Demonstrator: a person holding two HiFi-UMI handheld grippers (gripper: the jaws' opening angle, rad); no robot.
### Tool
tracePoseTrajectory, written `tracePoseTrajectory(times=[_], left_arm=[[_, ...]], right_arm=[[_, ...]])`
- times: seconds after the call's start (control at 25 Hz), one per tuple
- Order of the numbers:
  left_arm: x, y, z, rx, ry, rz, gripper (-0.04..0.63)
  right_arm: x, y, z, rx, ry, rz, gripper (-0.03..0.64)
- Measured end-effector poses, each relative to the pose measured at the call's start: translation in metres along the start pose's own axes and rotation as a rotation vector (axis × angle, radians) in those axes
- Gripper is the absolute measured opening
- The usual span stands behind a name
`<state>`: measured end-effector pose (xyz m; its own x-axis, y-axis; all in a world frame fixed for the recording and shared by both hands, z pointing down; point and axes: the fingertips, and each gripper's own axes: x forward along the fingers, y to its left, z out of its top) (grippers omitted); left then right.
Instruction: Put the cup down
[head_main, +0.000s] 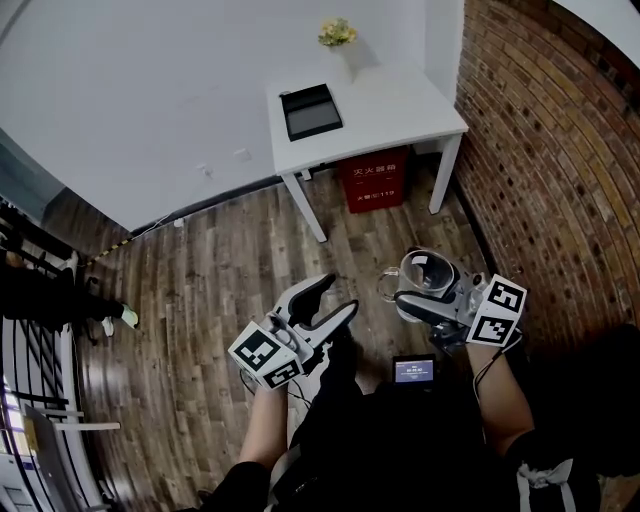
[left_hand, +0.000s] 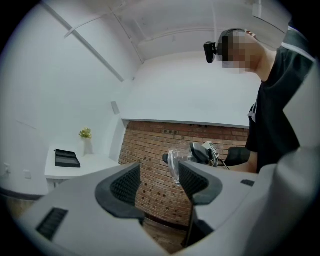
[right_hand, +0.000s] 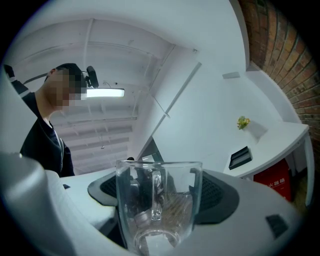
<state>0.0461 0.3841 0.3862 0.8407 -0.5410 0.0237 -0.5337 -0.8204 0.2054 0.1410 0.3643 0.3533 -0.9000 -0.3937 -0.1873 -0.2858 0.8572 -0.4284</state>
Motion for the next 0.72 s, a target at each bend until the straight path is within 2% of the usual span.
tracePoseTrajectory(times=[0.28, 0.48, 0.72], left_arm=[[0.029, 0.065, -0.002, -0.019, -0.006, -0.034, 0.249], [0.054, 0.139, 0.014, -0.017, -0.015, -0.065, 0.249], [0.072, 0.239, 0.054, 0.004, -0.019, -0.074, 0.248]], right_arm=[[0.032, -0.054, 0.010, -0.013, 0.002, -0.031, 0.410], [0.079, -0.105, 0.029, -0.029, -0.002, -0.048, 0.410], [0.152, -0.168, 0.071, -0.036, -0.045, -0.066, 0.410]])
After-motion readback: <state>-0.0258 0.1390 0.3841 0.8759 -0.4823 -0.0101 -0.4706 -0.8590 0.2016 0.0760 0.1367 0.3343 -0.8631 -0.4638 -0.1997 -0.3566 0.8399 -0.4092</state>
